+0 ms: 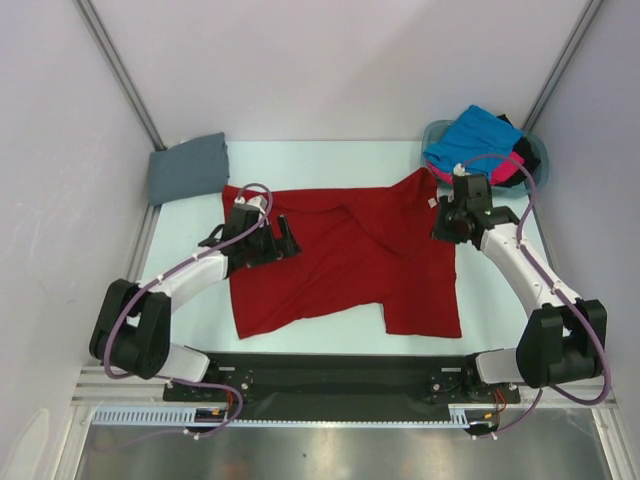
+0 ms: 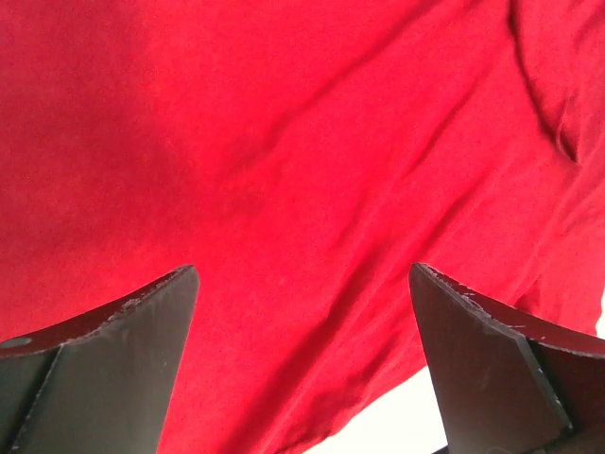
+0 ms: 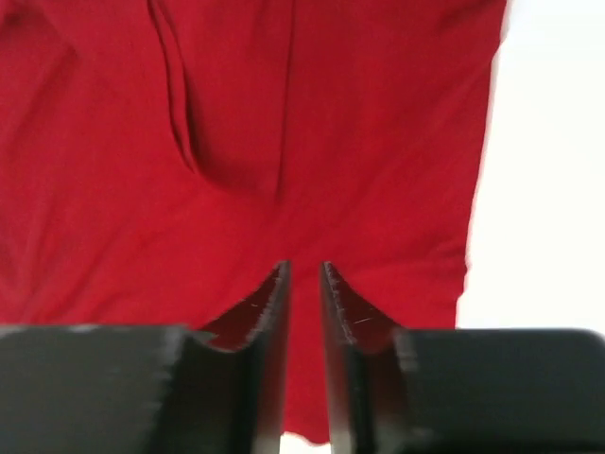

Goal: Fold and stack the t-shirts
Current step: Flatten the tshirt out

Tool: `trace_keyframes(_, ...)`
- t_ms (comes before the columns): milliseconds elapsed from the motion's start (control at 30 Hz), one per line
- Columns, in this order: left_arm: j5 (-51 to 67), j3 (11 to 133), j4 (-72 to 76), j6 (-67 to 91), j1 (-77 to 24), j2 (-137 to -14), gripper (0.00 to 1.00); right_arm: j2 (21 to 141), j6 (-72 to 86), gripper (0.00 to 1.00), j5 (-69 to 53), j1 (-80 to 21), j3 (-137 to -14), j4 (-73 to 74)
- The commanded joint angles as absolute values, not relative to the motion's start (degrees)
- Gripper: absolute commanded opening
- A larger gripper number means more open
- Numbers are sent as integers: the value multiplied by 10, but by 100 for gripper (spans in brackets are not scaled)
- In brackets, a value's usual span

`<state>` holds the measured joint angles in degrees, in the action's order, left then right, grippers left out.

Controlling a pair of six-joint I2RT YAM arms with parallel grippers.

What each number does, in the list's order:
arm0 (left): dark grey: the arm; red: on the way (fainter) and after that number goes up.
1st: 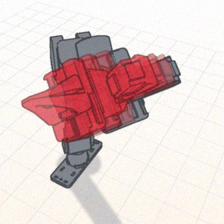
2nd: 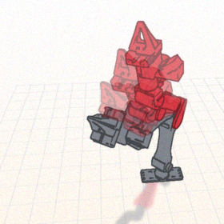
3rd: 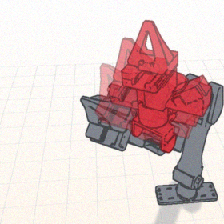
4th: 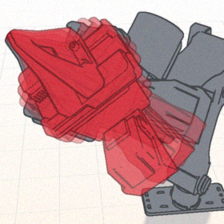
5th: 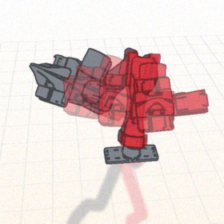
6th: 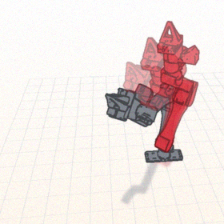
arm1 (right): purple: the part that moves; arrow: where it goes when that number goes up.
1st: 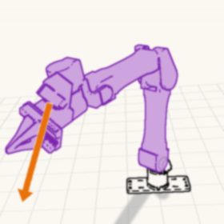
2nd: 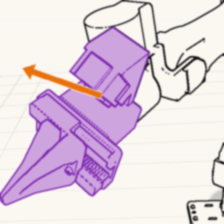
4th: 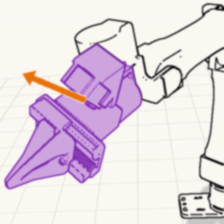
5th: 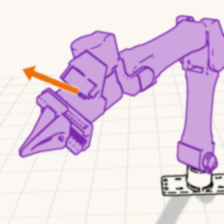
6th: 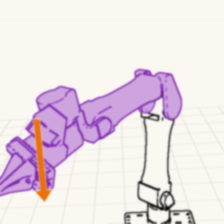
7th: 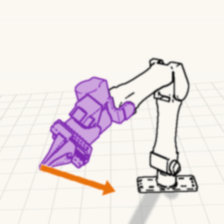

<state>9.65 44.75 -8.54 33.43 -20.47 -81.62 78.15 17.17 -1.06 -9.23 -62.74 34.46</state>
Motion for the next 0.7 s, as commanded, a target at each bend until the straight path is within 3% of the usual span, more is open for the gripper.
trace_keyframes(0, 57, 460, -105, 332, -212, -773, 100, 757, 192, 20, -42, -105, -598, 352)
trace_keyframes(167, 9, 491, -155, 309, -214, -810, 100, 802, 191, 15, -36, -137, -581, 369)
trace_keyframes(233, 9, 497, -162, 307, -214, -835, 100, 819, 186, 26, -17, -165, -583, 381)
trace_keyframes(367, 7, 508, -171, 309, -214, -869, 100, 840, 193, 29, -1, -192, -574, 367)
trace_keyframes(667, -10, 549, -217, 290, -213, -953, 100, 900, 199, 24, 33, -213, -577, 337)
